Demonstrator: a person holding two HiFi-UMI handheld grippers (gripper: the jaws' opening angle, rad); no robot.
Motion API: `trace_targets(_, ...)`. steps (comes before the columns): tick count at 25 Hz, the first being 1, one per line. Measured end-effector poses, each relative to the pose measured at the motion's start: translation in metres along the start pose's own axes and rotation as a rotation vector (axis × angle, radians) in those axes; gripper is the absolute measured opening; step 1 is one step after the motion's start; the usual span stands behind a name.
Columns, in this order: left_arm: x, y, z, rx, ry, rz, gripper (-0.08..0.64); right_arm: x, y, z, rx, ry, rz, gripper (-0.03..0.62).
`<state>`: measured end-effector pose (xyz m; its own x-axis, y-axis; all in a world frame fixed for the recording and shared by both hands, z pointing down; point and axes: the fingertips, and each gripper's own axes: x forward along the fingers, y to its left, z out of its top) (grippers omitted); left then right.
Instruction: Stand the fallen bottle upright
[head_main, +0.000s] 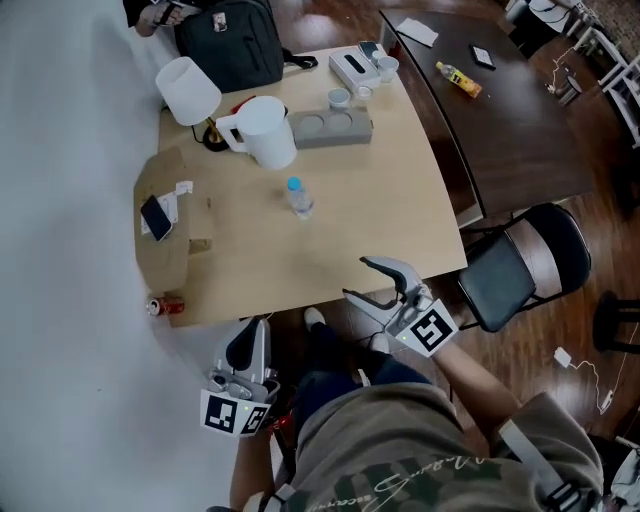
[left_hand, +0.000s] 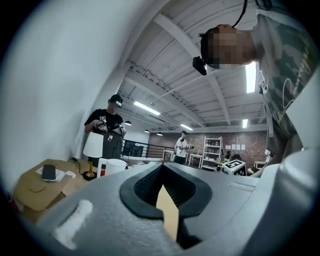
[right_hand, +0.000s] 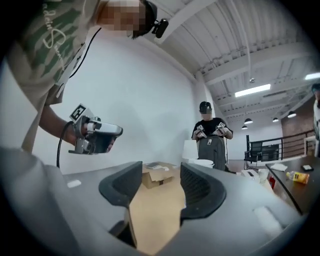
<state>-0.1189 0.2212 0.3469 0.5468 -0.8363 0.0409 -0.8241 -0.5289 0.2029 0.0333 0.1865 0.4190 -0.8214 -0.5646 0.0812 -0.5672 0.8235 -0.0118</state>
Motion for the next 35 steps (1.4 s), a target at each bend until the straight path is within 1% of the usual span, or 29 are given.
trace_targets(1, -0.001, -0.013, -0.003, 0.009, 0.011, -0.002, 0.003, -0.013, -0.001, -0.002, 0.027, -0.013, -0.004, 0.237)
trace_targets(4, -0.001, -0.051, -0.004, 0.015, 0.017, -0.009, 0.003, -0.048, 0.0, -0.004, 0.069, -0.037, -0.006, 0.235)
trace_targets(6, 0.0, -0.075, 0.0, 0.056, 0.027, -0.024, 0.003, -0.069, 0.007, 0.003, 0.096, -0.07, -0.017, 0.219)
trace_targets(7, 0.001, -0.088, 0.002, 0.093, 0.038, -0.039, 0.003, -0.079, 0.012, 0.009, 0.095, -0.097, -0.025, 0.197)
trace_targets(8, 0.002, -0.101, 0.004, 0.127, 0.046, -0.059, 0.003, -0.088, 0.017, 0.016, 0.084, -0.124, -0.033, 0.154)
trace_targets(9, 0.004, -0.113, 0.006, 0.147, 0.046, -0.083, 0.003, -0.096, 0.021, 0.022, 0.073, -0.142, -0.041, 0.092)
trace_targets(11, 0.009, -0.133, 0.01, 0.152, 0.028, -0.129, 0.003, -0.11, 0.024, 0.027, 0.045, -0.119, -0.049, 0.008)
trace_targets(13, 0.009, -0.144, 0.018, 0.139, -0.003, -0.152, 0.003, -0.119, 0.029, 0.032, -0.02, -0.07, -0.052, 0.005)
trace_targets(14, 0.006, -0.148, 0.023, 0.13, -0.021, -0.155, 0.003, -0.122, 0.032, 0.04, -0.029, -0.078, -0.066, 0.004)
trace_targets(16, -0.006, -0.15, 0.031, 0.114, -0.054, -0.149, 0.003, -0.125, 0.038, 0.059, 0.008, -0.114, -0.106, 0.003)
trace_targets(19, -0.028, -0.14, 0.036, 0.088, -0.086, -0.104, 0.003, -0.125, 0.043, 0.075, 0.051, -0.113, -0.14, 0.003)
trace_targets(22, -0.053, -0.122, 0.036, 0.049, -0.106, -0.049, 0.003, -0.116, 0.053, 0.08, 0.033, -0.082, -0.151, 0.003)
trace_targets(24, -0.066, -0.112, 0.034, 0.036, -0.114, -0.024, 0.003, -0.109, 0.06, 0.08, 0.018, -0.061, -0.147, 0.003)
trace_targets(28, -0.08, -0.103, 0.035, 0.054, -0.117, 0.005, 0.003, -0.102, 0.07, 0.084, 0.005, -0.064, -0.138, 0.003)
trace_targets(30, -0.086, -0.099, 0.035, 0.05, -0.116, 0.019, 0.003, -0.101, 0.076, 0.089, -0.004, -0.074, -0.134, 0.003)
trace_targets(35, -0.093, -0.091, 0.036, 0.046, -0.12, 0.03, 0.003, -0.095, 0.081, 0.089, -0.012, -0.039, -0.154, 0.003)
